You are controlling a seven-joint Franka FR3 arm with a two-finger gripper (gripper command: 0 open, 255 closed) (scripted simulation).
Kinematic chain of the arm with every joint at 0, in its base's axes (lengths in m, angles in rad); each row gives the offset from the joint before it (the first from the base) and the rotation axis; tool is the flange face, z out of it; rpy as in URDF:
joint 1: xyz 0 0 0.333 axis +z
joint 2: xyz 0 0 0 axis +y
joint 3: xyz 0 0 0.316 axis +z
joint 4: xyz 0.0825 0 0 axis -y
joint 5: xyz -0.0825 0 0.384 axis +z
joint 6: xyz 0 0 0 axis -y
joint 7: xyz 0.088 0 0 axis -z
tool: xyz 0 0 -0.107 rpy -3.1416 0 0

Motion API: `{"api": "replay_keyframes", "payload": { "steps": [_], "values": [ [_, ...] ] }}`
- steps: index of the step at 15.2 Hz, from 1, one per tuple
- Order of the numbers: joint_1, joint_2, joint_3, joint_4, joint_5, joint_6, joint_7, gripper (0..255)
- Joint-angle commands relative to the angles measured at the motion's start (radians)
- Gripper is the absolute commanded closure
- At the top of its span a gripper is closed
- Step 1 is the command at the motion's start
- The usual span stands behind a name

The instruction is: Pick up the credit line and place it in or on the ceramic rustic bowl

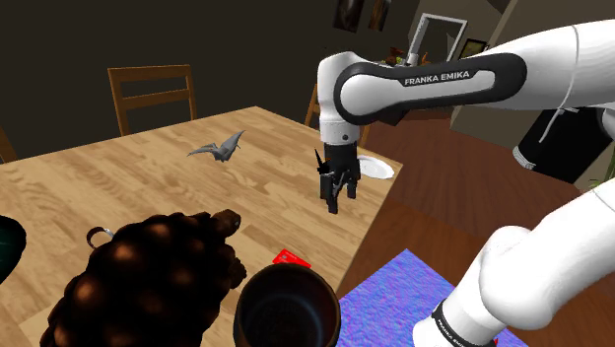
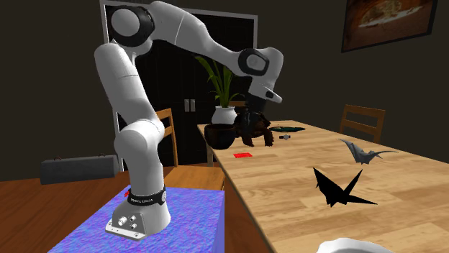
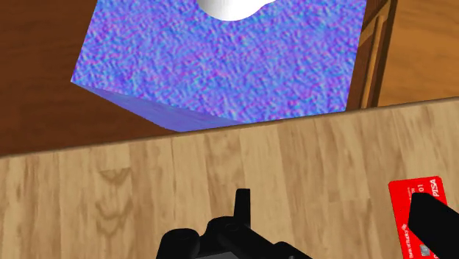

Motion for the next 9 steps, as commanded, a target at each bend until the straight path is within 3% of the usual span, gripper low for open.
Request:
{"api": "replay_keyframes", "payload": {
  "steps": [1,9],
  "values": [
    [0.019,0.073,0.029,0.033,0.006,0.004,0.023,0],
    [0.103,0.367,0.125,0.18,0.006,0.007,0.114,0]
  ]
}}
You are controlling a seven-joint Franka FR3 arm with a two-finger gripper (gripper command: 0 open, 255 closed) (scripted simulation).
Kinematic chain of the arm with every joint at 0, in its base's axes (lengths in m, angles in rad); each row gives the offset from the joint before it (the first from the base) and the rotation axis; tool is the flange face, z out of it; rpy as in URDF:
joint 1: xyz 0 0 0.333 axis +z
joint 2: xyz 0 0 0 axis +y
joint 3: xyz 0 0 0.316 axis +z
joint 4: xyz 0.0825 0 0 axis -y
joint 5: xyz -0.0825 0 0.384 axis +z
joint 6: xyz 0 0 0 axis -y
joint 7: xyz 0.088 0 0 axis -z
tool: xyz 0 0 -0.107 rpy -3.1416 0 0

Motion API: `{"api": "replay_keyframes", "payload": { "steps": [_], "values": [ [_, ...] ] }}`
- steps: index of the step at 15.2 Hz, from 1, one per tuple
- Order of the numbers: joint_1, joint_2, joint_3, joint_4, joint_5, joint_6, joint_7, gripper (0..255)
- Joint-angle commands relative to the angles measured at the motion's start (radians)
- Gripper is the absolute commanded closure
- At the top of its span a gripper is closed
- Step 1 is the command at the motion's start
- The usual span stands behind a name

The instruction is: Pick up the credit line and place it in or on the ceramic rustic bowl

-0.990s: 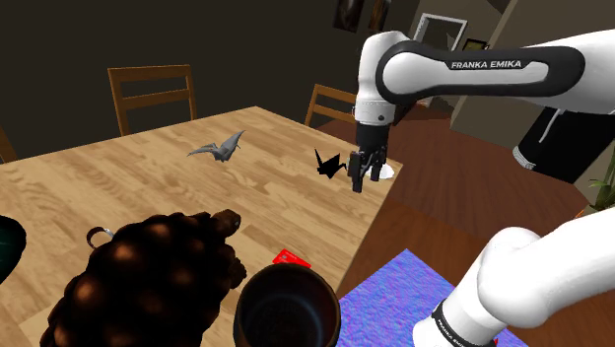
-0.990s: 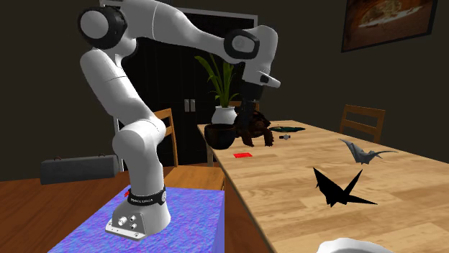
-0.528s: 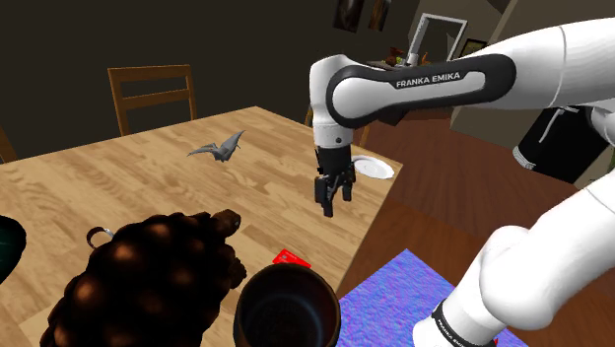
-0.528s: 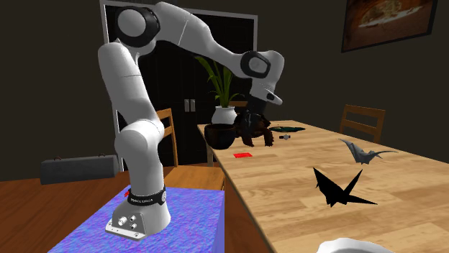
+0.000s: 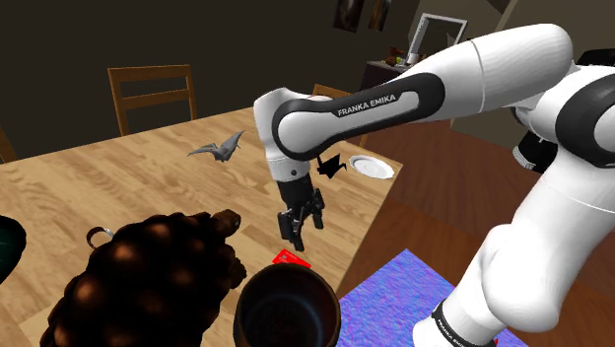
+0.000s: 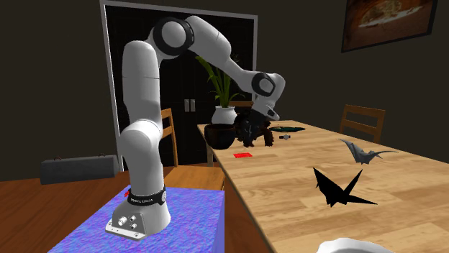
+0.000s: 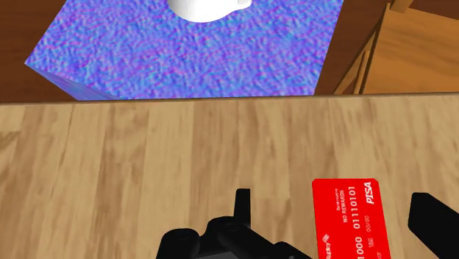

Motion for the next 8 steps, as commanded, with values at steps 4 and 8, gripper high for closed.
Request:
{"api": "replay_keyframes", "payload": {
  "steps": [4,8],
  "values": [
    [0.041,0.127,0.033,0.048,-0.004,0.016,0.036,0],
    [0.043,0.119,0.035,-0.012,0.0,0.069,0.033,0]
  ]
}}
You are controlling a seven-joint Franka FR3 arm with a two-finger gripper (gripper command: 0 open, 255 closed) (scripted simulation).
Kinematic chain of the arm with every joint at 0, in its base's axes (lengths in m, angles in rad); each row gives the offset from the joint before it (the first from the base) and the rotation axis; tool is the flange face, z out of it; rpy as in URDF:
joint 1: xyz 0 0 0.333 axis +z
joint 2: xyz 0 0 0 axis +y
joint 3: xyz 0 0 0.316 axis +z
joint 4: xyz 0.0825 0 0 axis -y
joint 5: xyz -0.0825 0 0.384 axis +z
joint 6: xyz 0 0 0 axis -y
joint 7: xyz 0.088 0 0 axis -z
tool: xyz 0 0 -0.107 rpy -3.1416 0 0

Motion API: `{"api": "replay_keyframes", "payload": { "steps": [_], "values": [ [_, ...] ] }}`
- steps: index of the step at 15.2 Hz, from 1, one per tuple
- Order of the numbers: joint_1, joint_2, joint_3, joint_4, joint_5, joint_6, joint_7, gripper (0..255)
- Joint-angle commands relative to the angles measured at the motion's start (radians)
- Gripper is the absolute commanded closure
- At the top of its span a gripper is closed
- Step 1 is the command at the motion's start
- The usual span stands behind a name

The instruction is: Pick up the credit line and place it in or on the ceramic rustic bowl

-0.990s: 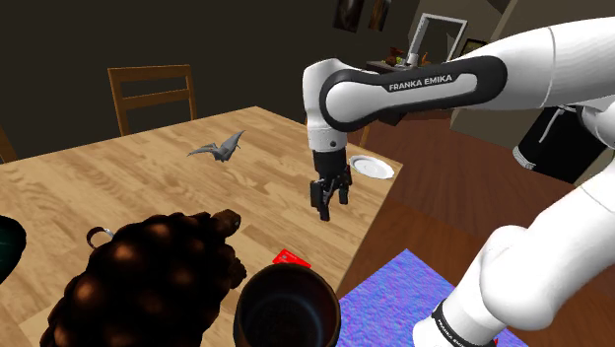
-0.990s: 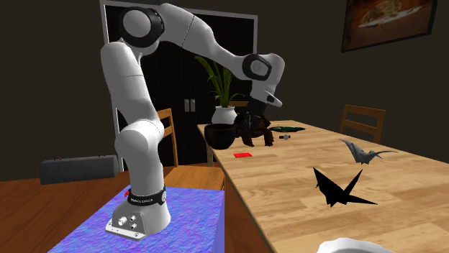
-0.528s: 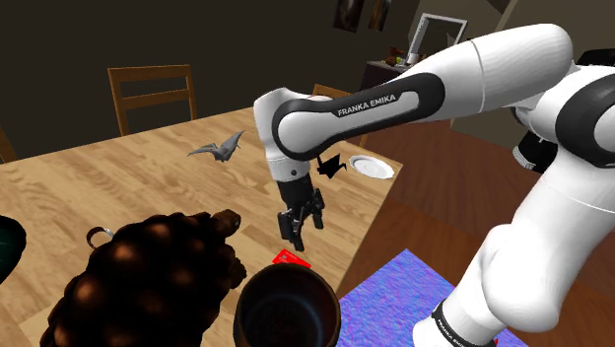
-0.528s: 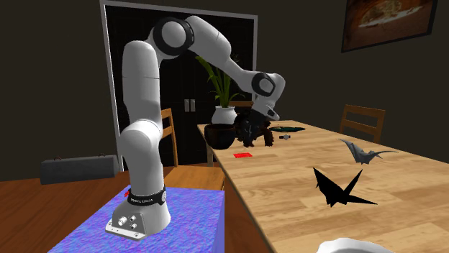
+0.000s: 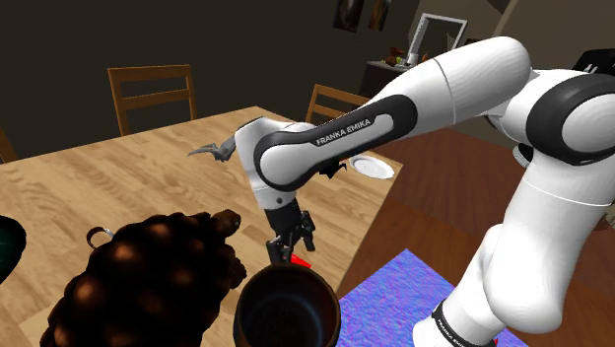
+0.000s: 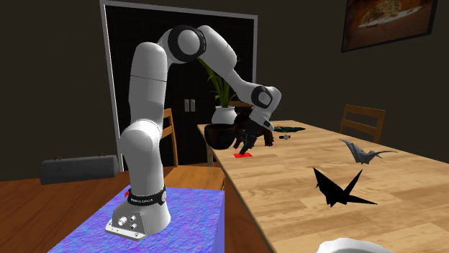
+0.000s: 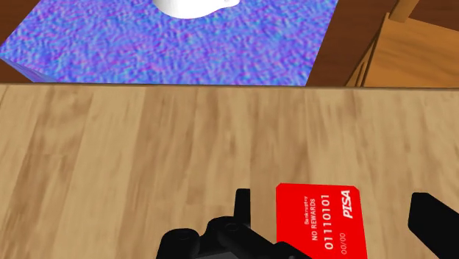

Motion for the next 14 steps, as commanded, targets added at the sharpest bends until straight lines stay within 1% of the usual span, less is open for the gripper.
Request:
{"api": "replay_keyframes", "payload": {
  "steps": [1,2,10,11,14],
  "values": [
    [0.002,-0.002,0.001,-0.03,0.002,0.029,-0.001,0],
    [0.003,-0.004,0.002,-0.053,0.004,0.05,-0.002,0],
    [0.003,-0.004,0.002,-0.053,0.004,0.05,-0.002,0],
    [0.003,-0.004,0.002,-0.053,0.004,0.05,-0.002,255],
    [0.003,-0.003,0.003,-0.051,0.005,0.048,-0.001,255]
  ]
}}
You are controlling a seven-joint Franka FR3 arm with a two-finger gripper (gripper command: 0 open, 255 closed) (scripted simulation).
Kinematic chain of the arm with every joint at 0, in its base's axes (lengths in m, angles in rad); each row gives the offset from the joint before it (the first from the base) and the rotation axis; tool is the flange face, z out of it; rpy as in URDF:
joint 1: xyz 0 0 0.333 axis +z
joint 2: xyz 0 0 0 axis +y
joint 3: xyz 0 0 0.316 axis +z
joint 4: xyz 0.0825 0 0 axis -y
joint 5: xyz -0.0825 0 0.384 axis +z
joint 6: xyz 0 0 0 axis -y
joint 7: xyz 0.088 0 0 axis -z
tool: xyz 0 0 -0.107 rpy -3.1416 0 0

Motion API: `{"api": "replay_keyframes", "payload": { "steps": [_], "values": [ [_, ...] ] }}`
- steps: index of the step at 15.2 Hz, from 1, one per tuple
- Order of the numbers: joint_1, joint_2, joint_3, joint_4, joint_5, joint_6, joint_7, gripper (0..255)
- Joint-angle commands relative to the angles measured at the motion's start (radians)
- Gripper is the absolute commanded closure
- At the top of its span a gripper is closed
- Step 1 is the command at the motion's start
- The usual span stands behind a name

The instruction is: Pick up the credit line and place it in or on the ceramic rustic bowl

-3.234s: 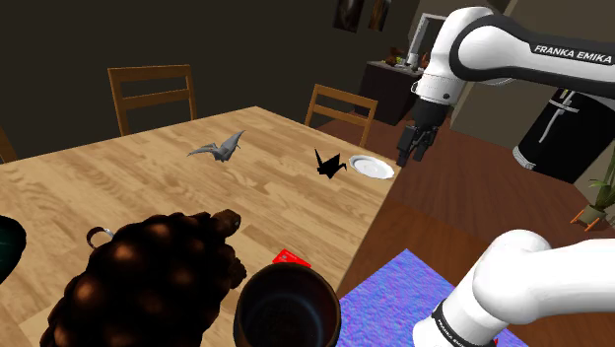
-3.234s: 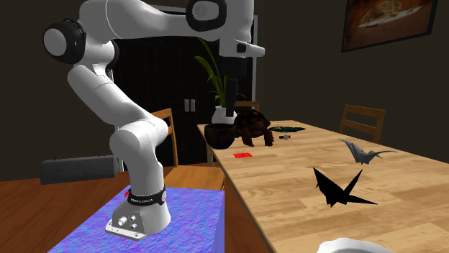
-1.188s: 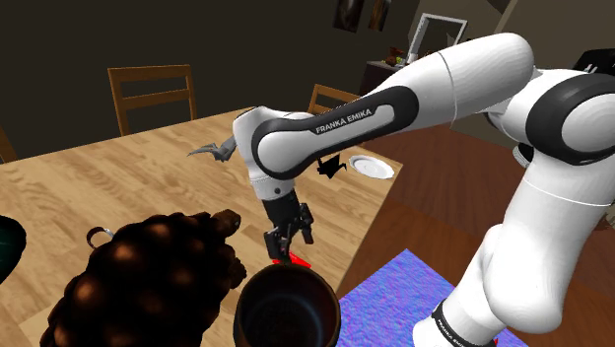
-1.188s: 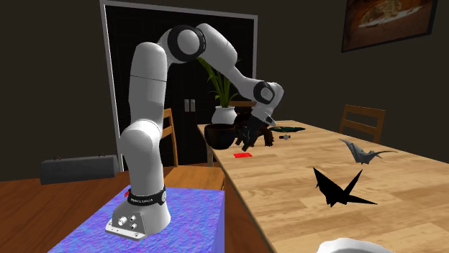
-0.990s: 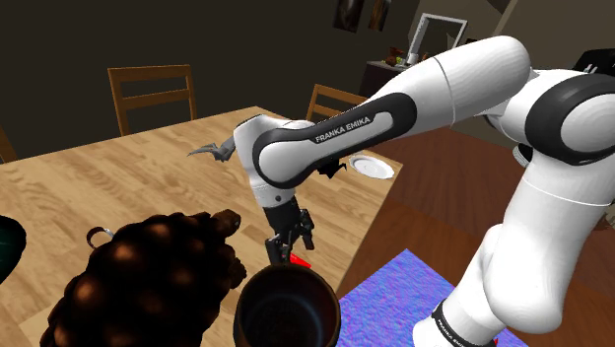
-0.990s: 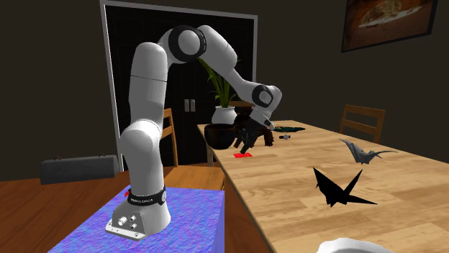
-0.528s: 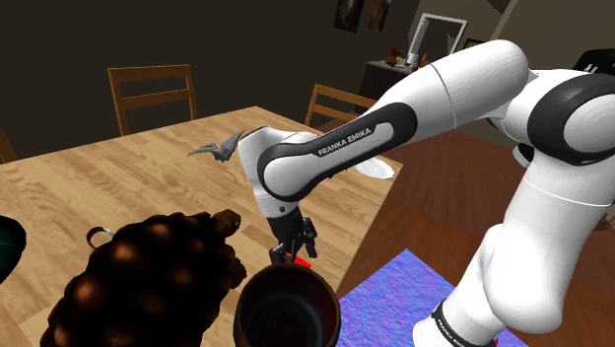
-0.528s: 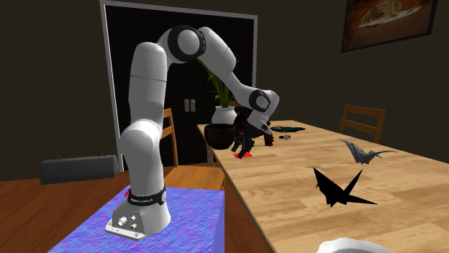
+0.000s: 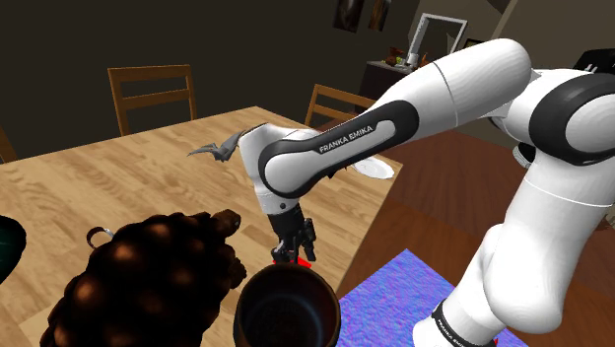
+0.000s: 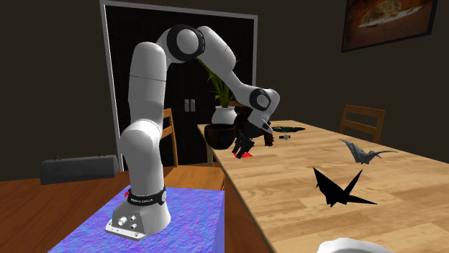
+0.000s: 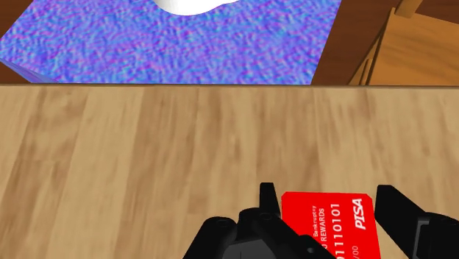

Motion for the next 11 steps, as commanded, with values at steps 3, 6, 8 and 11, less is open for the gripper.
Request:
{"api": "replay_keyframes", "payload": {
  "steps": [3,6,8,11],
  "values": [
    [0.003,0.003,0.004,-0.013,0.006,0.01,-0.003,255],
    [0.004,0.007,0.004,-0.008,0.006,0.008,-0.001,255],
    [0.003,-0.009,0.004,0.002,0.01,-0.017,-0.002,255],
    [0.001,-0.031,0.005,0.018,0.016,-0.055,-0.002,255]
  ]
}}
